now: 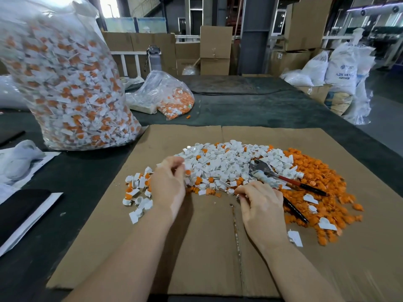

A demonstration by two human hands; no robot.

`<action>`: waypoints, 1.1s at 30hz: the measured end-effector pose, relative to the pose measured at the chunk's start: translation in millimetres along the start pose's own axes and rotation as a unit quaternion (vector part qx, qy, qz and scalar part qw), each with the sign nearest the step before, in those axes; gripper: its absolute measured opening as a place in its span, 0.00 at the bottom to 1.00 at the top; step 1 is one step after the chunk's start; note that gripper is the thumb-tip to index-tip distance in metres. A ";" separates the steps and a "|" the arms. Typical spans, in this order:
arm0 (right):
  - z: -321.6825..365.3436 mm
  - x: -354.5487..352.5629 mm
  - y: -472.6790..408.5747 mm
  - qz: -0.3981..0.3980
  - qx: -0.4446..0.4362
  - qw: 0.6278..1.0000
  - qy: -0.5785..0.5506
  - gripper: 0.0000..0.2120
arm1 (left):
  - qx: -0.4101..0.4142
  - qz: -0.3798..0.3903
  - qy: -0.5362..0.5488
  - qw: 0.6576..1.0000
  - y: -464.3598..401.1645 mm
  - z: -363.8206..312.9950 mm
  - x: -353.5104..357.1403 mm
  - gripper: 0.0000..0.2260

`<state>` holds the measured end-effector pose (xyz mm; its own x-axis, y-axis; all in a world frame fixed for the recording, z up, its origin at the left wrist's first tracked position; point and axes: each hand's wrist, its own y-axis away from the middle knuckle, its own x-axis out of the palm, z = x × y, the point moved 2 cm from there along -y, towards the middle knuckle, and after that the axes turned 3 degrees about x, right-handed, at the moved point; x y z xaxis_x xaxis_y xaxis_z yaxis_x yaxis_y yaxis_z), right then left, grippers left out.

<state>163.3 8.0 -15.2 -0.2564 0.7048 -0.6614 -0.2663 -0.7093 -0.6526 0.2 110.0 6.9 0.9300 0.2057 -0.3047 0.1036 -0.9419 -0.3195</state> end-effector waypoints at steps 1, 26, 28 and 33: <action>0.0 0.3 0.1 0.000 0.000 1.000 0.000 0.09 | 0.003 -0.017 -0.036 0.999 -8.5 2.6 -9.5 0.08; 4.4 -2.0 0.4 0.013 -0.016 1.000 0.022 0.10 | 0.228 0.226 -0.350 0.880 12.8 -2.3 27.7 0.04; 5.7 -2.5 0.2 0.010 -0.029 0.999 0.019 0.10 | 0.235 0.228 -0.348 0.878 15.8 -3.2 29.3 0.03; 7.0 -2.9 0.7 0.023 -0.034 0.999 0.027 0.11 | 0.233 0.228 -0.321 0.889 21.3 -3.8 31.9 0.05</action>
<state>157.4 5.5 -11.1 -0.2158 0.6718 -0.7086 -0.1920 -0.7407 -0.6438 33.4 95.5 -6.2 0.4287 0.0800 -0.8999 -0.5292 -0.7851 -0.3219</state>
